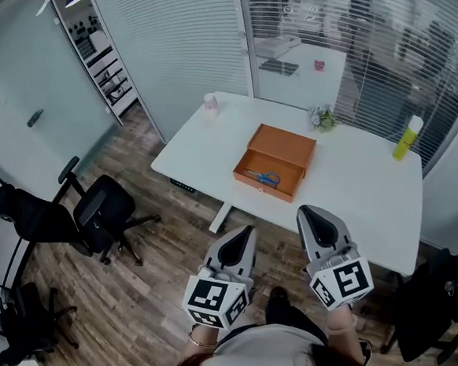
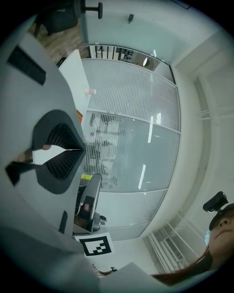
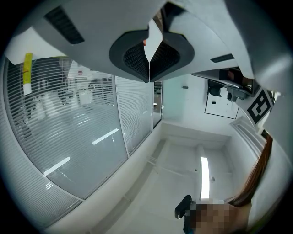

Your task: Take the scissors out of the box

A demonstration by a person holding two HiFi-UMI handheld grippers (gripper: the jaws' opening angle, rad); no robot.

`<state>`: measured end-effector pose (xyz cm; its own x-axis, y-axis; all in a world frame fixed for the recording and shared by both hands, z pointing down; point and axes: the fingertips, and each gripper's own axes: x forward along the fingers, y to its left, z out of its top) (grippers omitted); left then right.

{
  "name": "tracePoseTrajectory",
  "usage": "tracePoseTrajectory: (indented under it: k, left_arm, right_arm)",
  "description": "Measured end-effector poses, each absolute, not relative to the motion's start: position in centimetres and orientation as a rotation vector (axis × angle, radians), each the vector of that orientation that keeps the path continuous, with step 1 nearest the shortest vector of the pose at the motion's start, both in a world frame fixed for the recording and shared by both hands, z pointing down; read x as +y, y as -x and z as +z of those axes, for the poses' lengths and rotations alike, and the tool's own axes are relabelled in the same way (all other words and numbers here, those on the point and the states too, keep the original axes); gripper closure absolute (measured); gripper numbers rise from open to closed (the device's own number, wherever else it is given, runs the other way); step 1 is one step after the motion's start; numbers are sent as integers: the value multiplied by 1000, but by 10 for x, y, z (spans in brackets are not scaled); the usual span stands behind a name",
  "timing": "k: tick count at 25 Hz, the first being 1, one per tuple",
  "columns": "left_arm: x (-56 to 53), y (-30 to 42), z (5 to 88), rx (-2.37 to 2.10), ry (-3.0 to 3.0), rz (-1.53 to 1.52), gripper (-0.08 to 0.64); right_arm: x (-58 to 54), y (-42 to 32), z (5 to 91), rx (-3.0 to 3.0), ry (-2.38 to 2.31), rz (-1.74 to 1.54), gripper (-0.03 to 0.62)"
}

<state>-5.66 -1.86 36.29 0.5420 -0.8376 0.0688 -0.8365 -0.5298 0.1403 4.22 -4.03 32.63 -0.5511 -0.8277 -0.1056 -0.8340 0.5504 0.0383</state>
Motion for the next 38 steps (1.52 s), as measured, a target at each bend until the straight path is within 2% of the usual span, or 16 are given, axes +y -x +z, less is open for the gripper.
tracePoseTrajectory:
  k: [14, 38]
  left_arm:
    - [-90, 33, 370, -1505, -2559, -4, 540]
    - [-151, 36, 382, -1540, -2504, 13, 540]
  right_arm:
    - [-117, -55, 352, 2864, 1355, 82, 563]
    - [-190, -43, 399, 3001, 1350, -4, 561]
